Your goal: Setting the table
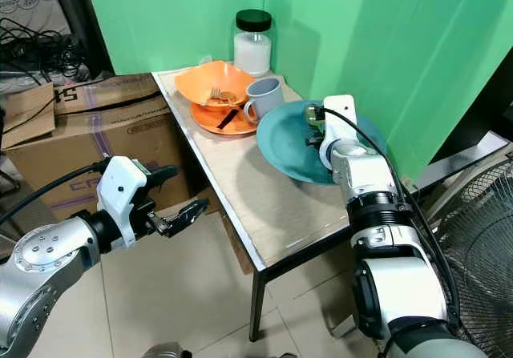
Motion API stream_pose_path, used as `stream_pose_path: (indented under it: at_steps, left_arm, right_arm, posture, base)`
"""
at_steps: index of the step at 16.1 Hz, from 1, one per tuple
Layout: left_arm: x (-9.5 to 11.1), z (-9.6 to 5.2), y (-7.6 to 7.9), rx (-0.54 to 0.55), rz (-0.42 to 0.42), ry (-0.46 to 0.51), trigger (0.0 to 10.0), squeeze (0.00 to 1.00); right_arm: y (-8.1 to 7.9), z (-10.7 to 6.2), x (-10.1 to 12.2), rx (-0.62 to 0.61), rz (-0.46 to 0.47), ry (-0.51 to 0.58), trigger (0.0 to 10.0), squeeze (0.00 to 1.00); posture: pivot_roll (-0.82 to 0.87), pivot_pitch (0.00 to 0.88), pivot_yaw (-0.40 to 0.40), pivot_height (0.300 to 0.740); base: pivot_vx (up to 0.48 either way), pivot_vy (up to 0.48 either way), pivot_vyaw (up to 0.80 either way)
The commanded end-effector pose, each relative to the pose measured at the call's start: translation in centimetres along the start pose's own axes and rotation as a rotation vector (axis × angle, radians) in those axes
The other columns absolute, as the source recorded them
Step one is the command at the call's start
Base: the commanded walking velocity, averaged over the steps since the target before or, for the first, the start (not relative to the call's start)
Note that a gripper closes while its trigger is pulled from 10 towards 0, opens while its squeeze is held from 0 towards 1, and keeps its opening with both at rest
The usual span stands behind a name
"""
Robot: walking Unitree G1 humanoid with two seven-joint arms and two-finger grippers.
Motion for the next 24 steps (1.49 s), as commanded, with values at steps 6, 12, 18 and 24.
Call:
stream_pose_path:
  at_steps: [6,12,18,24]
  left_arm:
    - [0.1,0.2,0.1,-0.014,0.017,0.005,10.0,0.0]
    - [0.2,0.1,0.1,-0.014,0.023,0.005,10.0,0.0]
    - [0.2,0.3,0.2,-0.02,0.023,0.006,10.0,0.0]
    - [0.2,0.3,0.3,-0.018,0.023,0.008,10.0,0.0]
  right_arm:
    - [0.2,0.1,0.5,-0.001,0.017,0.013,0.0,0.0]
    - [-0.3,-0.7,2.6,0.051,0.018,0.116,2.7,0.0]
    - [-0.5,-1.7,2.5,0.078,-0.003,0.105,10.0,0.0]
    - [-0.6,-1.9,1.9,0.085,-0.016,0.078,10.0,1.0]
  posture:
    - [0.2,0.0,-0.036,0.74]
    - [0.21,0.0,-0.04,0.74]
    - [0.19,0.0,-0.031,0.74]
    - [0.2,0.0,-0.037,0.74]
  base:
    - [0.0,0.0,0.0]
    - [0.0,0.0,0.0]
    - [0.0,0.0,0.0]
    - [0.0,0.0,0.0]
Point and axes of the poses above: a point about 5 cm out from each wrist's last joint towards the gripper, its own z axis pointing out of the wrist towards the gripper, its own x axis along the axis of the wrist's last joint, y = z × x, the point moved 3 cm from there along z, pointing out of the wrist towards the gripper, and after that the axes turned 4 degrees about z, right-handed, at the moved point
